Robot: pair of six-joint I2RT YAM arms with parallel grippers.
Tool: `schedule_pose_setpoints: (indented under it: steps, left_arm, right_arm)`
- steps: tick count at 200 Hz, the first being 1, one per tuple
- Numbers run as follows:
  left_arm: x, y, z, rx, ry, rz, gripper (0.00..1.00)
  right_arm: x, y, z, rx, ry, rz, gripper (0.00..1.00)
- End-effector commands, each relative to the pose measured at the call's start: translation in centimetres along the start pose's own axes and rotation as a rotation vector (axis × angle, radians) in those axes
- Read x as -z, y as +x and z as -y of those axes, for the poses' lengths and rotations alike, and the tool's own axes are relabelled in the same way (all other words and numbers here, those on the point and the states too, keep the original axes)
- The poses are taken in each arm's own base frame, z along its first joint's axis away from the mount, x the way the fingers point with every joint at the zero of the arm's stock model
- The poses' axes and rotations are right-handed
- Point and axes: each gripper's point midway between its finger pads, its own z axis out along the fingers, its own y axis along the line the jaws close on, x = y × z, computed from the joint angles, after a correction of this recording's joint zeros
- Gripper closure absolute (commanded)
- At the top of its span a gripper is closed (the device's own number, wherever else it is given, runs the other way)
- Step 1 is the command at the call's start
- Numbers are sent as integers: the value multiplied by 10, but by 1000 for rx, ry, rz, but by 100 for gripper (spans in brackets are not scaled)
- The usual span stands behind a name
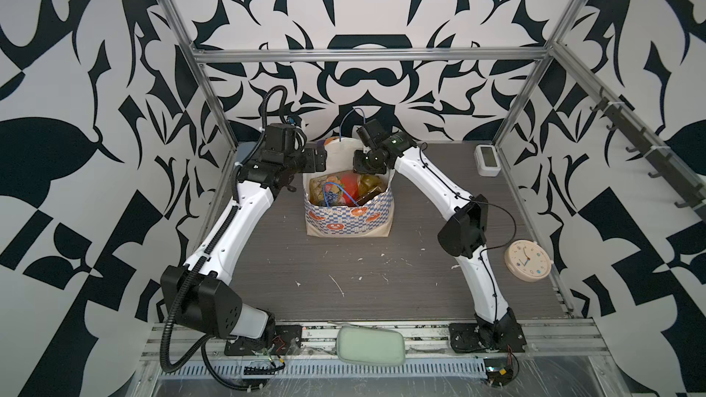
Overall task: Take the snacks out of the paper bag
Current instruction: Pick up the snack from the paper bag.
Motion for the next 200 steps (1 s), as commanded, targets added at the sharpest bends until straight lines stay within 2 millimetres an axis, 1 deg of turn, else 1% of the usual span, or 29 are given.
schedule_pose_setpoints:
  steps: [1,32,64,91,134,183,200]
  left_arm:
    - [1,6,-10,4,-55,-32,4]
    - [-7,11,-10,5,-56,-59,4]
    - [-13,17,-9,-6,-44,-76,5]
    - [-17,20,-10,-9,-45,-81,5]
    - [-20,23,-10,-6,-44,-91,5]
    - [-19,22,-11,-7,-51,-82,5]
    - [-17,21,-12,-11,-53,-78,5]
  right_arm:
    - [31,-6,-39,24,-158,35,100]
    - [54,-15,-68,50,-305,58,100]
    - [86,-21,-100,90,-490,87,100]
    - [109,-26,-115,108,-590,114,100]
    - [135,-33,-122,115,-651,140,100]
    - [147,-35,-115,174,-607,180,100]
    - [155,-34,-115,204,-603,196,100]
